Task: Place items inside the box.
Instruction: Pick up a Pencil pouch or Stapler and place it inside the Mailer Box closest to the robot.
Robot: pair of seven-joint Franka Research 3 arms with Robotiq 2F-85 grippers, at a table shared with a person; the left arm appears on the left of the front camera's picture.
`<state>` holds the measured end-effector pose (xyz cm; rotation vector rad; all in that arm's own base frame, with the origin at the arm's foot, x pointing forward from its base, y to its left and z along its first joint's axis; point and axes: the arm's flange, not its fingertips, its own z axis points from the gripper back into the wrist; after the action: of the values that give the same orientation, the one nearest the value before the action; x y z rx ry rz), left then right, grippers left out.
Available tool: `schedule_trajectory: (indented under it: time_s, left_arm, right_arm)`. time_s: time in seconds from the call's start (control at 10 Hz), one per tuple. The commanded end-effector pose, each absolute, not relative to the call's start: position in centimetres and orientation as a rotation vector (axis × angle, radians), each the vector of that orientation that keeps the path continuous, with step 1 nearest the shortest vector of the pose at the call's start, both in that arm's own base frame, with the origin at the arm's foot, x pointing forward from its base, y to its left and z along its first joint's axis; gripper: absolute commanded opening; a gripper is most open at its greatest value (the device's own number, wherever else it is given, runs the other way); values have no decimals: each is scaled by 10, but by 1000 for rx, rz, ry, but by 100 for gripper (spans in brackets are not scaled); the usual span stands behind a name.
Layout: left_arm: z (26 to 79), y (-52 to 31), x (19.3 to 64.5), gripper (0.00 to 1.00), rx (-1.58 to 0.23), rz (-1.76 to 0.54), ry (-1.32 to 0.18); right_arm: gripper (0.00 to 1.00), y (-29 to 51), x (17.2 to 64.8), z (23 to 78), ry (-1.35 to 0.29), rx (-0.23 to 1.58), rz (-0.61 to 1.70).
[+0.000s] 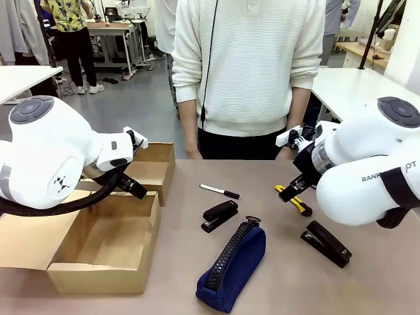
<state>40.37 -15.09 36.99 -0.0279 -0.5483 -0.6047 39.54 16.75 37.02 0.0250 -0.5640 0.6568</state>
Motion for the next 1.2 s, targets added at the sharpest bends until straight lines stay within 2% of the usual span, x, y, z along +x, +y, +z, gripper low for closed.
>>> schedule_trajectory:
  time_s: [0.0, 0.4, 0.5, 0.6, 0.8, 0.9, 1.1]
  left_arm:
    - [370, -151, 404, 100, -28, -605, -548]
    - [370, -151, 404, 100, -28, -605, -548]
    - [370, -151, 404, 100, -28, -605, -548]
    - [397, -147, 393, 100, -95, -612, -536]
    - [474, -114, 349, 100, -277, -530, -591]
    - [500, -90, 329, 100, -320, -449, -595]
    - [527, -18, 300, 100, -536, -438, -583]
  right_arm:
    - [100, 167, 395, 370, -564, 26, 656]
    - [100, 167, 395, 370, -564, 25, 657]
    - [100, 163, 393, 389, -586, 58, 650]
    - [100, 154, 390, 420, -572, 155, 618]
    - [100, 121, 360, 501, -488, 242, 413]
    - [100, 96, 338, 527, -475, 336, 379]
    - [100, 12, 305, 553, -508, 533, 226]
